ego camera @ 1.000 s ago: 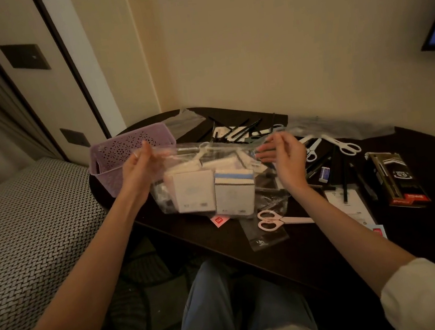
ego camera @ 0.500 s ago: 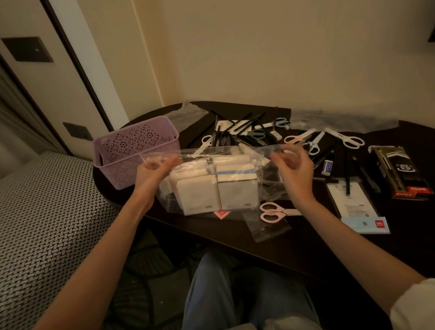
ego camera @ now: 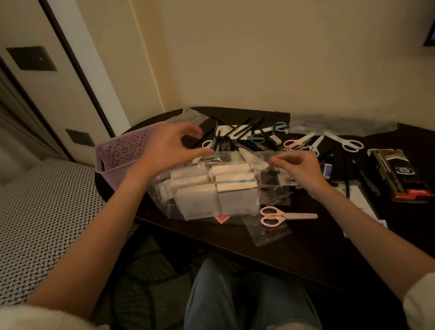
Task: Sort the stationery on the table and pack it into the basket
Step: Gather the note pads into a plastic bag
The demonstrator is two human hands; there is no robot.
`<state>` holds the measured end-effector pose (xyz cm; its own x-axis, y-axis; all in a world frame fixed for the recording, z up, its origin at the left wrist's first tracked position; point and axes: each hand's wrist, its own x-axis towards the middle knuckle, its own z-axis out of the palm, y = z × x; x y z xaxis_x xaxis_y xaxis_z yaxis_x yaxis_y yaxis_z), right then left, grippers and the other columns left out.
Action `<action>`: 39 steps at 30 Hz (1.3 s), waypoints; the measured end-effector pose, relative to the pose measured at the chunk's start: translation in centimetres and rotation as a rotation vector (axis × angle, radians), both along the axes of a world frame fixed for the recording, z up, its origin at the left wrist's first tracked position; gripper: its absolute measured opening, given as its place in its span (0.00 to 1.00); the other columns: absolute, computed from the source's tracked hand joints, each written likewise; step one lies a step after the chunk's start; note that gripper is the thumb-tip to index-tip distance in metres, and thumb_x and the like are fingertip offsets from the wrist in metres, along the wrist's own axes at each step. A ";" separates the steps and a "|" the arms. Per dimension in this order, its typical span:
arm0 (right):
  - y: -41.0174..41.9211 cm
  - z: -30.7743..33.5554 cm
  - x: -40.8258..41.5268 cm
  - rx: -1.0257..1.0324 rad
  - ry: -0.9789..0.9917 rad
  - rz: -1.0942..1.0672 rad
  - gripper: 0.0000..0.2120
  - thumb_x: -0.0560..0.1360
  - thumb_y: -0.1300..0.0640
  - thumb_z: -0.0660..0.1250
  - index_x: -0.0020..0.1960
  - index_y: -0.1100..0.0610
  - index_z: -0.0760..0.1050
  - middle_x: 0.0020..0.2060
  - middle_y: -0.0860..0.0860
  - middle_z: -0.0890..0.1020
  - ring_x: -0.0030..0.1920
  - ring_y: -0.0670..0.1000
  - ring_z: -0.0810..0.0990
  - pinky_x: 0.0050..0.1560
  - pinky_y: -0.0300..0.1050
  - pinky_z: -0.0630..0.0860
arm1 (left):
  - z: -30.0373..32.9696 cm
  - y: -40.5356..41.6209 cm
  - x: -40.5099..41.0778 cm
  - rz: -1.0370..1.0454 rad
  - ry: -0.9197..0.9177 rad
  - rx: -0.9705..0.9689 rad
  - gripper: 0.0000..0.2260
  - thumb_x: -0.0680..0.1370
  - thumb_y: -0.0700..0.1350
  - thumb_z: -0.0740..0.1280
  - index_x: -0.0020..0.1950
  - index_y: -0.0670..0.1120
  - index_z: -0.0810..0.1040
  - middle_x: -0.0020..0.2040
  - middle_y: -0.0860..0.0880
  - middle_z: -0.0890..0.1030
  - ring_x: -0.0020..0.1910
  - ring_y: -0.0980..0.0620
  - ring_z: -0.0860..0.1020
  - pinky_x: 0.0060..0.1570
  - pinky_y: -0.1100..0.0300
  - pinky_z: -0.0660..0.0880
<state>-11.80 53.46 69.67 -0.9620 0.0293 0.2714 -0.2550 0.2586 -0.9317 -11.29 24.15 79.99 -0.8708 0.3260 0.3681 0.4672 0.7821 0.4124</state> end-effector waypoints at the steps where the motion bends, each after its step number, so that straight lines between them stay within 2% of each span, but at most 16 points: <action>1: 0.2 0.0 0.0 0.012 0.010 0.004 0.06 0.73 0.63 0.71 0.50 0.60 0.82 0.41 0.49 0.83 0.41 0.35 0.80 0.44 0.27 0.74 | 0.4 2.0 -0.3 -0.055 -0.102 -0.145 0.29 0.67 0.62 0.73 0.64 0.49 0.76 0.59 0.52 0.80 0.57 0.56 0.78 0.59 0.56 0.75; 3: 0.4 -0.1 0.0 0.030 0.024 0.008 0.06 0.73 0.63 0.71 0.50 0.59 0.82 0.41 0.47 0.83 0.41 0.34 0.80 0.44 0.27 0.74 | 0.1 6.0 -1.2 -0.140 -0.250 -0.410 0.40 0.65 0.66 0.73 0.71 0.50 0.69 0.64 0.52 0.77 0.62 0.52 0.76 0.60 0.54 0.73; 5: 0.6 -0.2 -0.1 0.028 0.019 0.010 0.05 0.73 0.62 0.71 0.49 0.60 0.83 0.41 0.49 0.84 0.41 0.35 0.80 0.45 0.28 0.74 | -1.2 9.1 -1.9 -0.197 -0.257 -0.614 0.45 0.63 0.69 0.73 0.74 0.51 0.64 0.66 0.52 0.76 0.63 0.50 0.74 0.58 0.54 0.72; 10: 0.6 -0.2 -0.3 -0.009 -0.017 0.039 0.07 0.73 0.63 0.71 0.49 0.67 0.82 0.38 0.53 0.84 0.37 0.37 0.81 0.40 0.28 0.73 | -3.6 11.0 -2.6 -0.274 -0.144 -0.706 0.37 0.66 0.67 0.72 0.68 0.50 0.69 0.60 0.52 0.78 0.57 0.51 0.76 0.51 0.56 0.72; 13: 0.7 -0.6 -0.7 0.019 -0.065 0.058 0.07 0.73 0.60 0.73 0.48 0.63 0.82 0.38 0.50 0.84 0.38 0.39 0.81 0.38 0.30 0.73 | -4.7 10.2 -2.9 -0.303 -0.029 -0.648 0.27 0.73 0.63 0.67 0.66 0.50 0.73 0.58 0.51 0.80 0.54 0.51 0.78 0.49 0.55 0.74; 15: 1.0 -1.0 -1.2 0.054 -0.142 0.073 0.10 0.72 0.55 0.74 0.50 0.59 0.83 0.43 0.50 0.84 0.44 0.42 0.81 0.42 0.35 0.75 | -4.8 9.8 -3.4 -0.329 -0.045 -0.599 0.22 0.75 0.62 0.66 0.65 0.51 0.76 0.59 0.53 0.81 0.56 0.52 0.78 0.51 0.54 0.74; 17: 1.4 -1.3 -1.6 0.105 -0.207 0.124 0.11 0.71 0.54 0.74 0.52 0.57 0.82 0.46 0.51 0.84 0.49 0.45 0.81 0.47 0.39 0.76 | -4.4 9.8 -4.3 -0.354 -0.120 -0.547 0.18 0.76 0.59 0.66 0.61 0.52 0.80 0.58 0.54 0.81 0.56 0.54 0.78 0.52 0.54 0.74; 21: 0.9 -1.3 -2.6 0.213 -0.216 0.122 0.08 0.76 0.58 0.69 0.48 0.63 0.81 0.43 0.55 0.84 0.44 0.48 0.82 0.46 0.42 0.75 | -3.5 9.8 -7.7 -0.399 -0.341 -0.343 0.11 0.78 0.48 0.68 0.56 0.45 0.83 0.52 0.52 0.84 0.48 0.57 0.80 0.50 0.61 0.75; 25: -0.7 -0.8 -3.5 0.125 -0.284 0.145 0.07 0.80 0.60 0.61 0.45 0.61 0.73 0.42 0.58 0.85 0.41 0.54 0.85 0.43 0.45 0.80 | -3.1 9.2 -12.2 -0.401 -0.532 -0.107 0.08 0.78 0.44 0.68 0.50 0.42 0.85 0.42 0.52 0.84 0.39 0.59 0.80 0.43 0.64 0.74; 28: -1.6 -0.4 -3.8 0.119 -0.300 0.068 0.07 0.81 0.60 0.59 0.44 0.59 0.69 0.37 0.56 0.84 0.35 0.52 0.84 0.33 0.42 0.77 | -3.9 9.2 -15.4 -0.394 -0.677 -0.033 0.10 0.79 0.45 0.66 0.52 0.40 0.84 0.48 0.45 0.85 0.48 0.46 0.82 0.50 0.54 0.79; 29: -1.6 -0.4 -4.0 0.139 -0.296 0.042 0.07 0.81 0.59 0.59 0.45 0.58 0.69 0.35 0.55 0.84 0.33 0.52 0.84 0.32 0.43 0.76 | -4.2 9.3 -16.3 -0.401 -0.726 -0.021 0.10 0.79 0.45 0.66 0.52 0.40 0.83 0.49 0.45 0.84 0.50 0.45 0.82 0.51 0.53 0.79; 32: -1.0 -0.9 -4.2 0.207 -0.308 -0.029 0.06 0.81 0.57 0.59 0.47 0.57 0.70 0.34 0.55 0.83 0.33 0.53 0.84 0.37 0.50 0.80 | -5.1 10.3 -18.0 -0.395 -0.861 0.012 0.07 0.79 0.43 0.65 0.50 0.44 0.82 0.46 0.50 0.84 0.45 0.55 0.82 0.47 0.61 0.78; 33: -0.8 -1.1 -4.1 0.251 -0.300 -0.080 0.05 0.81 0.57 0.60 0.48 0.57 0.71 0.35 0.54 0.83 0.35 0.52 0.84 0.40 0.51 0.81 | -5.4 10.7 -18.5 -0.387 -0.891 0.018 0.07 0.79 0.43 0.65 0.49 0.45 0.82 0.43 0.52 0.83 0.41 0.58 0.81 0.45 0.63 0.76; 35: -0.5 -1.4 -3.7 0.437 -0.209 -0.265 0.04 0.79 0.56 0.63 0.51 0.57 0.72 0.42 0.50 0.80 0.42 0.48 0.80 0.43 0.44 0.77 | -6.6 11.2 -19.5 -0.370 -0.917 0.025 0.07 0.79 0.43 0.65 0.46 0.45 0.82 0.39 0.52 0.82 0.37 0.58 0.78 0.44 0.62 0.73; 37: -0.8 -1.6 -2.5 0.547 -0.018 -0.425 0.08 0.77 0.57 0.66 0.54 0.58 0.71 0.49 0.49 0.73 0.49 0.45 0.72 0.46 0.38 0.71 | -7.8 11.4 -20.3 -0.364 -0.921 0.034 0.07 0.79 0.43 0.66 0.46 0.45 0.83 0.43 0.48 0.81 0.43 0.51 0.76 0.50 0.54 0.72; 39: -1.5 -1.7 -1.4 0.454 0.118 -0.397 0.09 0.77 0.58 0.67 0.55 0.59 0.72 0.51 0.51 0.73 0.49 0.46 0.73 0.48 0.42 0.74 | -8.6 11.5 -20.7 -0.364 -0.918 0.040 0.07 0.79 0.44 0.66 0.46 0.46 0.84 0.46 0.47 0.81 0.50 0.47 0.75 0.58 0.47 0.72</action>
<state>-13.23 51.97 67.93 -0.8640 0.2360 0.4447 -0.1522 0.7195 -0.6776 -31.97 35.64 71.35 -0.6733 0.6323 -0.3833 0.1616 0.6317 0.7582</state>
